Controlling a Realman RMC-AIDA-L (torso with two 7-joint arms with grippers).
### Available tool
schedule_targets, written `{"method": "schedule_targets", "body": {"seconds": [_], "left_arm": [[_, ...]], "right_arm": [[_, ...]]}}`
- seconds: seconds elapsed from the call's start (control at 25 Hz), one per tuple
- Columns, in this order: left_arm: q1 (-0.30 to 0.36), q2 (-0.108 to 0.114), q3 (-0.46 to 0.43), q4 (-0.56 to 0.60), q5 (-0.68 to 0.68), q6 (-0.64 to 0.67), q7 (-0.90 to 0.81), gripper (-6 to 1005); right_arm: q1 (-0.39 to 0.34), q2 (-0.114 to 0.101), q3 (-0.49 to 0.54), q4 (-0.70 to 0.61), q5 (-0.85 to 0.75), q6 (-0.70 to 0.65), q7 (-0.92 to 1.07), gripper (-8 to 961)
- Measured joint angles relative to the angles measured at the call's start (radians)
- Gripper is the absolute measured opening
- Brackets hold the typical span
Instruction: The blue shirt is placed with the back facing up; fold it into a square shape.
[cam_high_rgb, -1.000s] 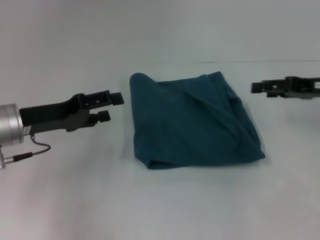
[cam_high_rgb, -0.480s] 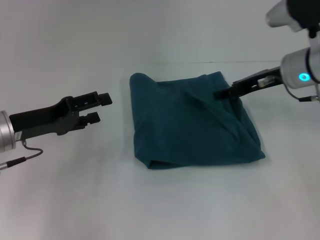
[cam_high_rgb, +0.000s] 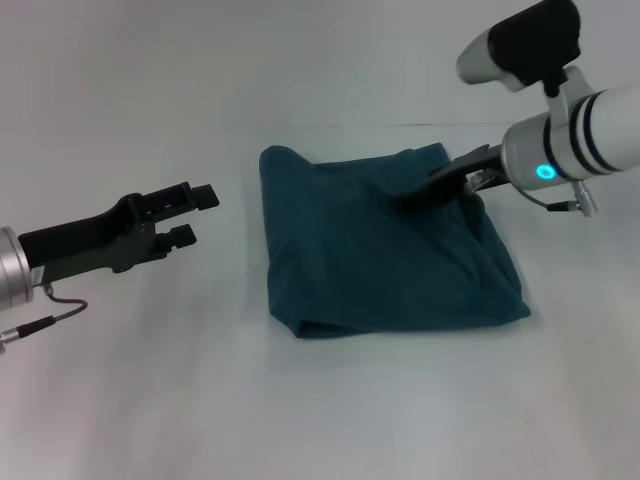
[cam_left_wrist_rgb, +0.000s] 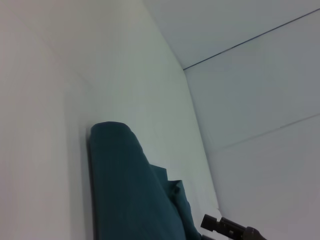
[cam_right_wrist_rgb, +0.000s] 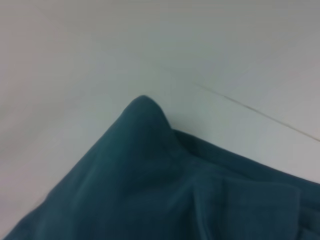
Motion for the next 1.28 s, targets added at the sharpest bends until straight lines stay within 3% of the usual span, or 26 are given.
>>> {"method": "schedule_targets", "body": {"seconds": [0.4,0.6,1.04,1.24,1.28], "left_arm": [[-0.013,-0.008,-0.002,-0.007,-0.001,-0.024,0.002,853],[-0.021,-0.012,-0.001,-0.01,-0.001,-0.035,0.007,853],[-0.023,-0.012,-0.003,-0.018,-0.003,-0.054,0.012,853],[-0.022,-0.012,-0.005,-0.019,-0.003,-0.06,0.012,853],[-0.021,-0.012,-0.008,-0.02,-0.003,-0.06,0.012,853]], "right_arm": [[0.01,0.005,-0.068,0.059,-0.005,0.109,0.05,716],[0.013,0.007,-0.081,0.063,-0.007,0.123,0.055,484],[0.016,0.009,-0.084,0.066,-0.005,0.125,0.076,245],[0.016,0.009,-0.083,0.065,-0.004,0.122,0.078,56],[0.015,0.009,-0.08,0.059,-0.003,0.123,0.08,55]]}}
